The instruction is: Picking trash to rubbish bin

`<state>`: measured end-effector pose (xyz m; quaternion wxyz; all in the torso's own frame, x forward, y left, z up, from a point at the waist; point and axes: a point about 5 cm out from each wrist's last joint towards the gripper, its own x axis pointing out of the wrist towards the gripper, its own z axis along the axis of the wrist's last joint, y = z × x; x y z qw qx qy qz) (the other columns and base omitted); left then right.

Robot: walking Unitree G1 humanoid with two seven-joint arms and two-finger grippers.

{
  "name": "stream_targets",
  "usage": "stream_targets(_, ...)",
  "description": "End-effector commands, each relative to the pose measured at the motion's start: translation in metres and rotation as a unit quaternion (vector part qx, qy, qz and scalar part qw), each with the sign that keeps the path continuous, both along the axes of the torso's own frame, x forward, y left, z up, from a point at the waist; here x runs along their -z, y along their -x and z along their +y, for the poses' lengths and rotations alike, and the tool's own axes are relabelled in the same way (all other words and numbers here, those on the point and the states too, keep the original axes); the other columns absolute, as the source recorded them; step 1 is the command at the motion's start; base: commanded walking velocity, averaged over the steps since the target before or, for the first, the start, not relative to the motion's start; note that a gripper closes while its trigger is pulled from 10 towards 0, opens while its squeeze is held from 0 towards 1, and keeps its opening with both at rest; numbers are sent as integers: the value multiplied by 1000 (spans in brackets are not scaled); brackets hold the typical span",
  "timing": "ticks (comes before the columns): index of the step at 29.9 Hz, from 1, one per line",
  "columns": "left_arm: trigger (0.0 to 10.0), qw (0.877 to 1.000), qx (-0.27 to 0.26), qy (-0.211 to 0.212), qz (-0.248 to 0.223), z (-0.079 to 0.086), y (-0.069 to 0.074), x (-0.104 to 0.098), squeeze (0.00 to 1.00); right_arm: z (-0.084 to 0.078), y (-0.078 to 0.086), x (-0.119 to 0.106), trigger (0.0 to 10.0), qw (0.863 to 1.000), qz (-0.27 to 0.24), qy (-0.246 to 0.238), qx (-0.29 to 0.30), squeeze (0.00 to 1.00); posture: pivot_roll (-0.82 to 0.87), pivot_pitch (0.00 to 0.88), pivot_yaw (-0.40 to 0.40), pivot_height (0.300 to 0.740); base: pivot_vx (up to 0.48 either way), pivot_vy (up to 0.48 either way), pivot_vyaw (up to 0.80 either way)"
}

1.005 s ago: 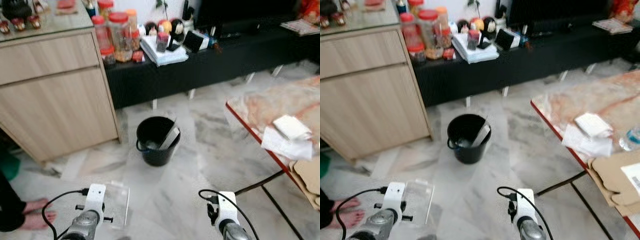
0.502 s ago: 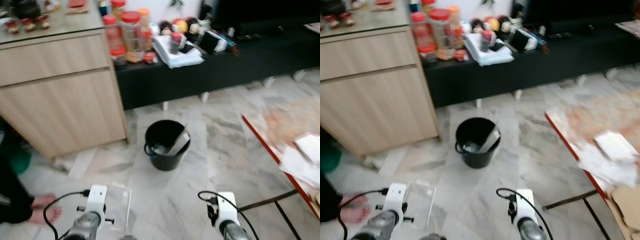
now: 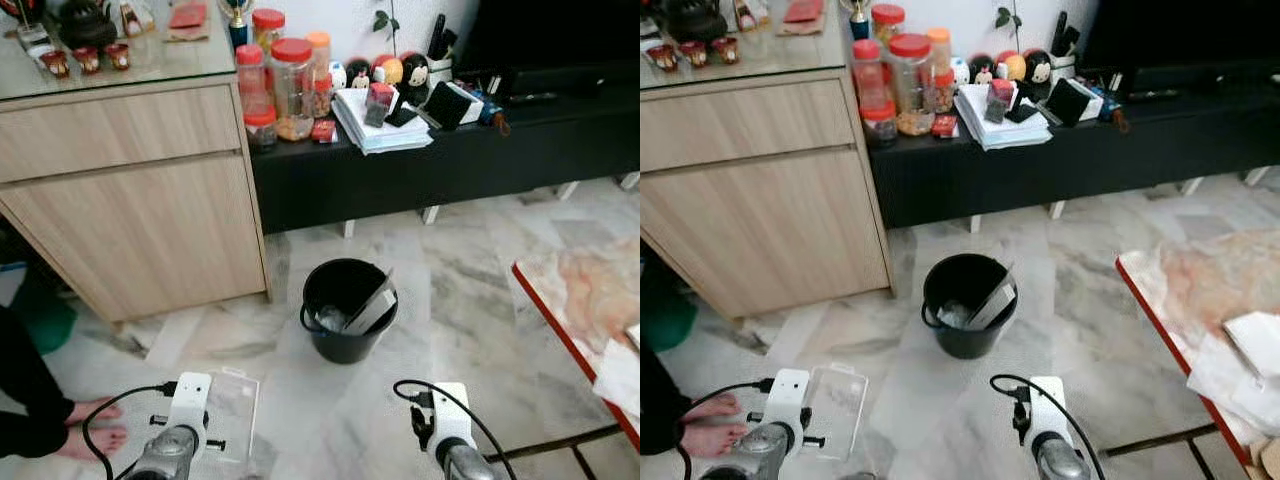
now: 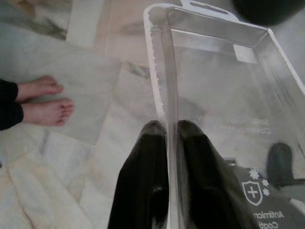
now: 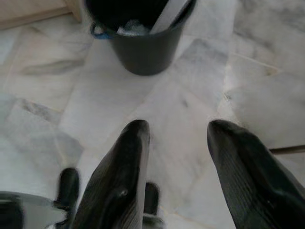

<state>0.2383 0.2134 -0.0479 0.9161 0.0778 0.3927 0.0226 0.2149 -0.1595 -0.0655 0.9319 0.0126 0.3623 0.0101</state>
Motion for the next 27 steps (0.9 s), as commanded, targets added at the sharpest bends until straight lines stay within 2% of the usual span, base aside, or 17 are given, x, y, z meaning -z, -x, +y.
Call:
stream_targets(1,10000,1000,-2,-4,12,3,6,3,0,2,0,0,10000,1000,0,-5,-1,0,144,140,-20,740,319,0,0)
stream_targets(27,10000,1000,-2,-4,12,3,6,3,0,5,-2,-1,10000,1000,-4,-3,-19,0,144,140,-19,740,321,0,20)
